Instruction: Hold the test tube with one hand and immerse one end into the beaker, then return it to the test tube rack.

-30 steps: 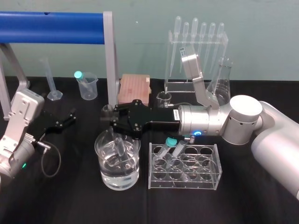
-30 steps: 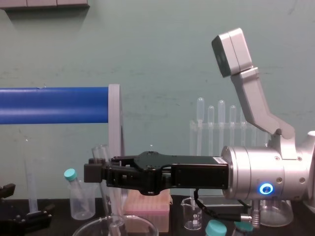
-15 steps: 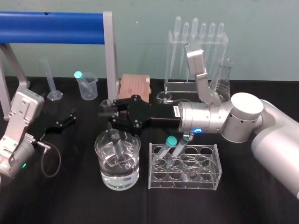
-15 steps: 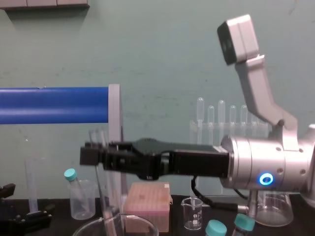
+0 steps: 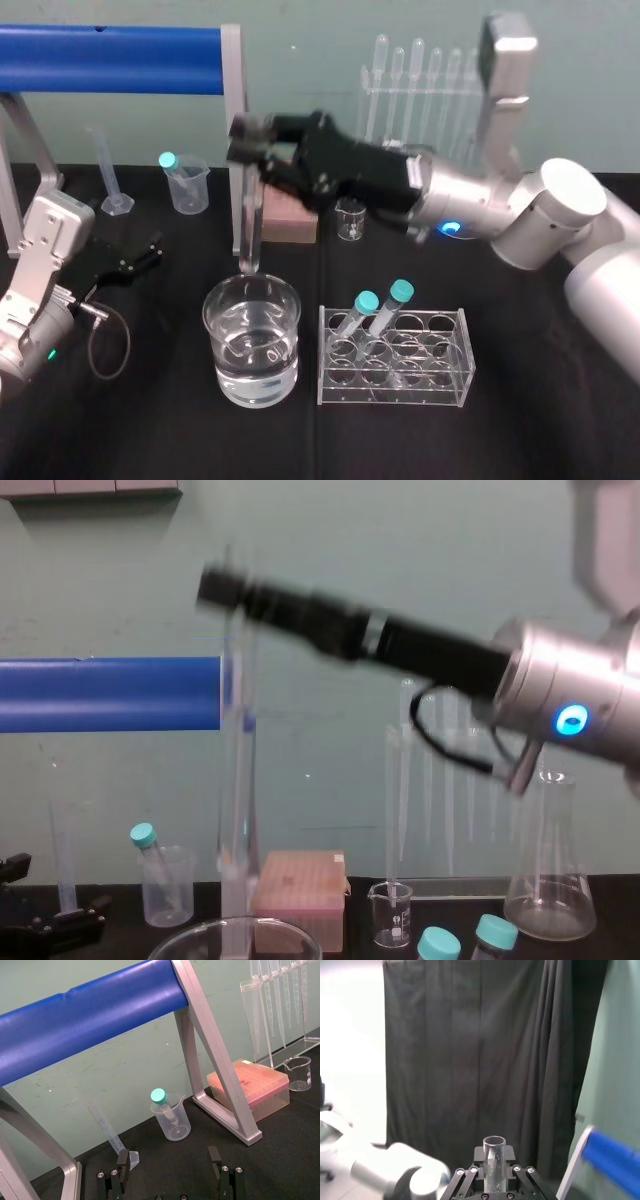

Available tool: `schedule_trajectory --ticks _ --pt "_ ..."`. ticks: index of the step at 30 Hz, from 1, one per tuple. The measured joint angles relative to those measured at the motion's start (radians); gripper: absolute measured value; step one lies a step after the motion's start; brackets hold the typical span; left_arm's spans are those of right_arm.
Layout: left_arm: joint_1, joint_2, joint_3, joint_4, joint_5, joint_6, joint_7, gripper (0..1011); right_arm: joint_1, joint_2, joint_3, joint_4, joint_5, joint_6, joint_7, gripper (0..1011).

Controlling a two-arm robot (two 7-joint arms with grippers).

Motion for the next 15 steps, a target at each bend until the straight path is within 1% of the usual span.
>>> schedule_trajectory --ticks 1,2,5,6,9,10,11,12,13,15 --pt "0.0 0.0 0.0 0.0 0.0 0.0 0.0 1000 0.0 0.001 0.008 -0.006 0.008 -0.006 0.001 228" --pt "0.0 0.0 0.0 0.0 0.0 0.0 0.0 1000 -0.002 0.006 0.024 -0.023 0.022 -0.018 0.001 227" --pt "0.0 0.0 0.0 0.0 0.0 0.0 0.0 1000 -0.007 0.02 0.046 -0.053 0.03 -0.032 -0.017 227" --pt "0.0 0.0 0.0 0.0 0.0 0.0 0.0 1000 -0.015 0.036 0.058 -0.08 0.028 -0.037 -0.04 228" --pt "0.0 0.0 0.0 0.0 0.0 0.0 0.0 1000 -0.029 0.065 0.076 -0.12 0.021 -0.039 -0.079 228" --pt "0.0 0.0 0.0 0.0 0.0 0.0 0.0 1000 -0.037 0.078 0.083 -0.137 0.018 -0.039 -0.096 228" --pt "0.0 0.0 0.0 0.0 0.0 0.0 0.0 1000 -0.055 0.104 0.096 -0.17 0.013 -0.034 -0.125 228" --pt "0.0 0.0 0.0 0.0 0.0 0.0 0.0 1000 -0.067 0.121 0.106 -0.191 0.011 -0.03 -0.143 227" --pt "0.0 0.0 0.0 0.0 0.0 0.0 0.0 1000 -0.091 0.152 0.122 -0.228 0.011 -0.019 -0.176 228" --pt "0.0 0.0 0.0 0.0 0.0 0.0 0.0 1000 -0.118 0.184 0.141 -0.266 0.011 -0.007 -0.206 228"
